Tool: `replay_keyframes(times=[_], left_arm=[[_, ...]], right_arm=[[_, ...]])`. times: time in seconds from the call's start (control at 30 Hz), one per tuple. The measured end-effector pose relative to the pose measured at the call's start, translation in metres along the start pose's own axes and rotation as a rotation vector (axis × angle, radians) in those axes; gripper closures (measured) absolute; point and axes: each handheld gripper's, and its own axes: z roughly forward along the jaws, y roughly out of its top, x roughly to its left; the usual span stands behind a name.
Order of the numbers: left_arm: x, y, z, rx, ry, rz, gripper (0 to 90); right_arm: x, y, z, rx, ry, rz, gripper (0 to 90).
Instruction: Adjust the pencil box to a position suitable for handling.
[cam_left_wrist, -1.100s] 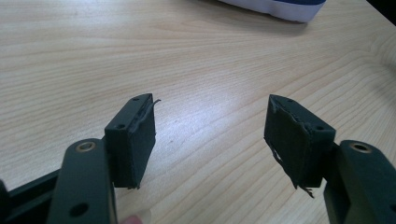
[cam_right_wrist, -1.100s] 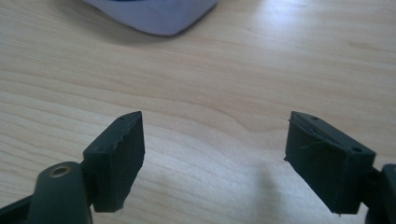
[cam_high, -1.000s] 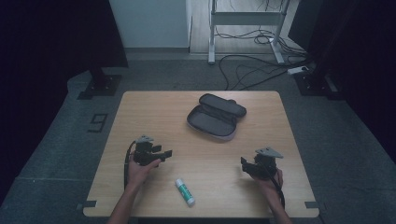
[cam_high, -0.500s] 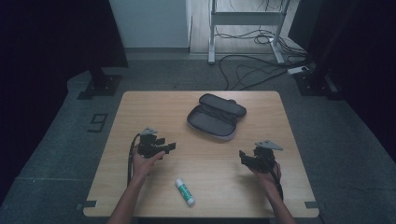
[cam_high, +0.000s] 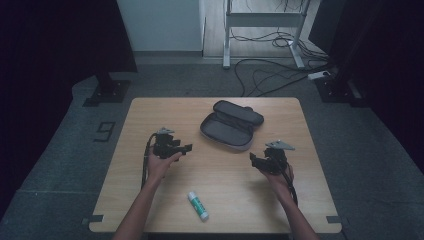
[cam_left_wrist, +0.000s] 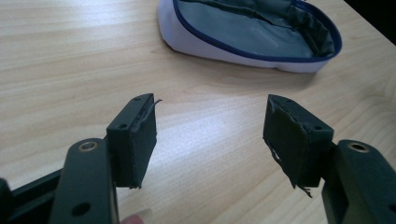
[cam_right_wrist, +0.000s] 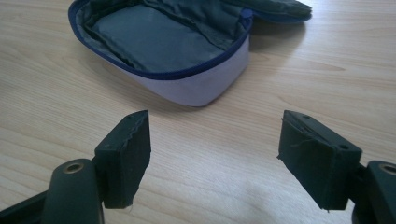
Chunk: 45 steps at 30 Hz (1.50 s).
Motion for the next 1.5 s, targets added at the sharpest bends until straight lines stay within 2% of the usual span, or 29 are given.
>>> replay_keyframes(times=[0.1,0.27,0.4,0.43,0.53,0.67,0.8,0.93,1.03,1.23,1.33,1.37,1.5], left_arm=[[0.000,0.003,0.001,-0.016,0.008,-0.001,35.5],[0.002,0.007,0.005,0.001,0.004,-0.010,35.0],[-0.001,0.014,0.007,-0.001,0.006,0.000,35.0],[-0.001,0.015,0.007,-0.016,0.009,-0.003,35.0],[-0.001,0.023,0.011,-0.003,0.015,0.000,34.7],[-0.002,0.026,0.014,-0.015,0.023,0.008,34.8],[-0.003,0.029,0.023,0.007,0.022,0.005,34.3],[-0.004,0.033,0.029,0.013,0.026,0.012,34.2],[-0.005,0.035,0.033,0.010,0.034,0.020,34.3],[-0.002,0.041,0.048,0.024,0.035,0.007,34.5],[-0.002,0.044,0.051,0.024,0.047,0.015,34.8],[0.001,0.045,0.054,0.022,0.042,0.002,35.0],[0.005,0.048,0.059,0.031,0.038,-0.007,34.4]], right_arm=[[0.002,0.004,0.003,-0.005,-0.003,0.001,25.3],[0.003,0.009,0.006,-0.014,-0.009,-0.002,27.6],[0.004,0.015,0.011,-0.021,-0.018,-0.005,28.6],[0.004,0.015,0.011,-0.021,-0.018,-0.005,28.6],[0.004,0.021,0.014,-0.030,-0.017,-0.010,29.7],[0.003,0.025,0.018,-0.020,-0.019,-0.009,29.7],[-0.001,0.033,0.023,-0.038,-0.022,0.006,30.4],[-0.004,0.036,0.027,-0.023,-0.028,0.013,30.1],[-0.004,0.037,0.029,-0.022,-0.029,0.012,30.1],[-0.004,0.042,0.033,-0.028,-0.032,0.005,30.8],[-0.004,0.046,0.037,-0.013,-0.034,0.002,30.6],[-0.004,0.047,0.038,-0.013,-0.033,0.003,30.6],[-0.004,0.051,0.043,-0.018,-0.034,0.001,31.9]])
